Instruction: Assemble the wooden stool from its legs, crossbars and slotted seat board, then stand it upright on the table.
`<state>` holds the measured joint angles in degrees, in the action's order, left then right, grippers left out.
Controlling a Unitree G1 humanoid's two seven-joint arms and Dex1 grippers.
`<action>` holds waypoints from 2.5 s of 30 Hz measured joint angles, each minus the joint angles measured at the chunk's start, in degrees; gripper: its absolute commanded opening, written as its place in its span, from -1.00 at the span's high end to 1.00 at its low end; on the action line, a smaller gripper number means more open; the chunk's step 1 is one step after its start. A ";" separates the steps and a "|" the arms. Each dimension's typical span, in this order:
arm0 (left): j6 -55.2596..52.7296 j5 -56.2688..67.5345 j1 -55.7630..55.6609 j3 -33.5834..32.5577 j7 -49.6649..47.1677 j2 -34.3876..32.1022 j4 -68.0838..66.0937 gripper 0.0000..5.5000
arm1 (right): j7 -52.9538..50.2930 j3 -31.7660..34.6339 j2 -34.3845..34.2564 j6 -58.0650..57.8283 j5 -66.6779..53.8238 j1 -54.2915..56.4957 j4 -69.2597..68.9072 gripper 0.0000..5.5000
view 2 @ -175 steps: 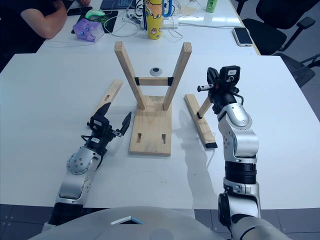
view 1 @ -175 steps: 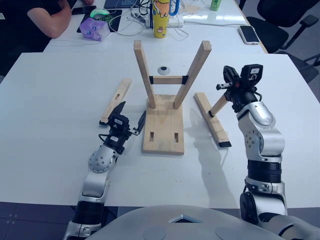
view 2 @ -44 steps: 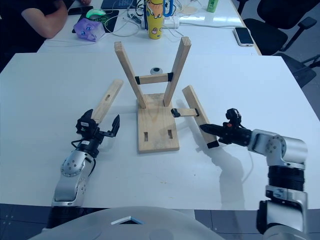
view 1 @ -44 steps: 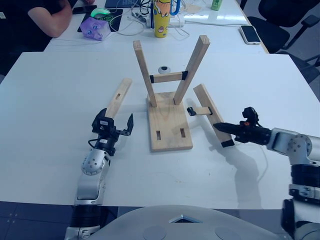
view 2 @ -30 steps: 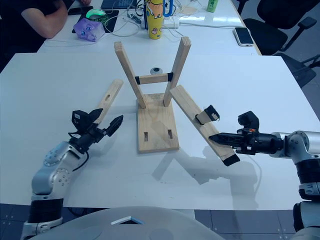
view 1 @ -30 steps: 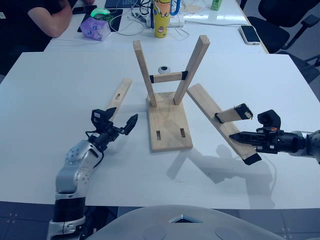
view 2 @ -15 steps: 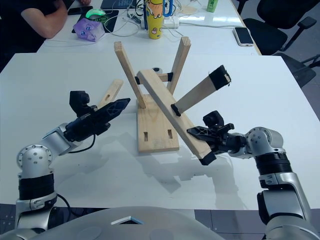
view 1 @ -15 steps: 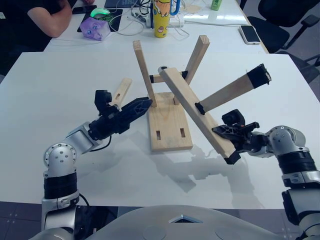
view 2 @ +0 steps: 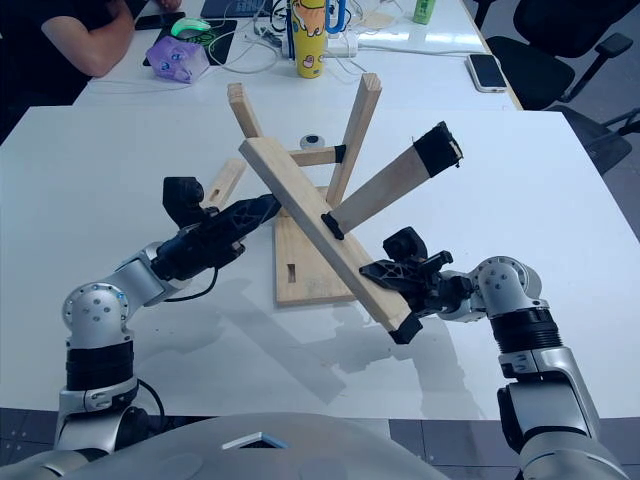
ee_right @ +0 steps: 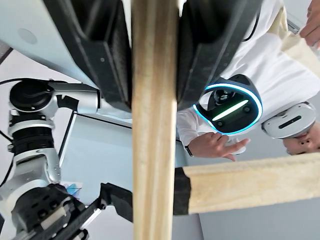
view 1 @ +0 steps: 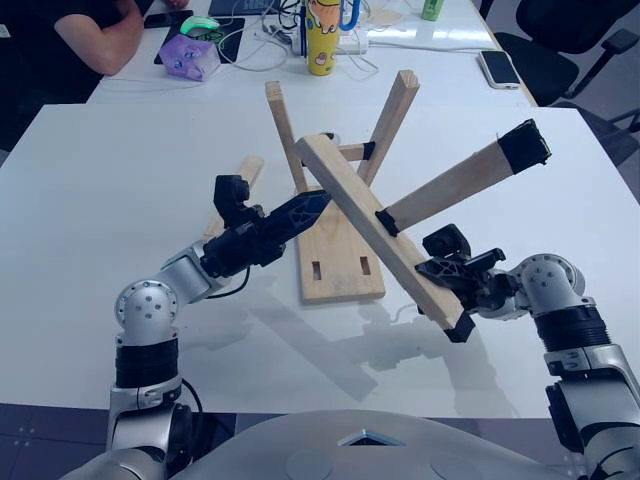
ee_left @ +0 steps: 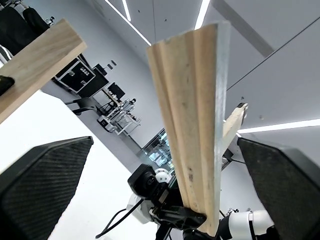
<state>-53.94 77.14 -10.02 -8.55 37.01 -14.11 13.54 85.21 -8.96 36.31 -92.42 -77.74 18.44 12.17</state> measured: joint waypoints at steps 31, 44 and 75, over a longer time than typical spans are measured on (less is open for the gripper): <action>1.34 7.11 -2.26 3.07 -1.71 -0.39 5.44 -0.03 | -10.23 -8.01 1.93 -0.04 -19.54 -0.05 -0.62 0.62; 1.28 7.74 -4.55 2.88 -1.21 -1.94 4.09 0.20 | -15.60 -4.39 -1.08 0.77 -21.48 -0.83 0.50 0.62; 5.49 8.79 -4.87 -11.87 -5.62 -12.44 1.53 0.21 | -18.62 -3.03 0.90 57.65 39.56 -10.22 -11.49 -0.58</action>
<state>-48.45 85.93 -14.89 -20.41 31.39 -26.56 15.07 66.59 -11.99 37.21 -34.77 -38.18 8.23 0.68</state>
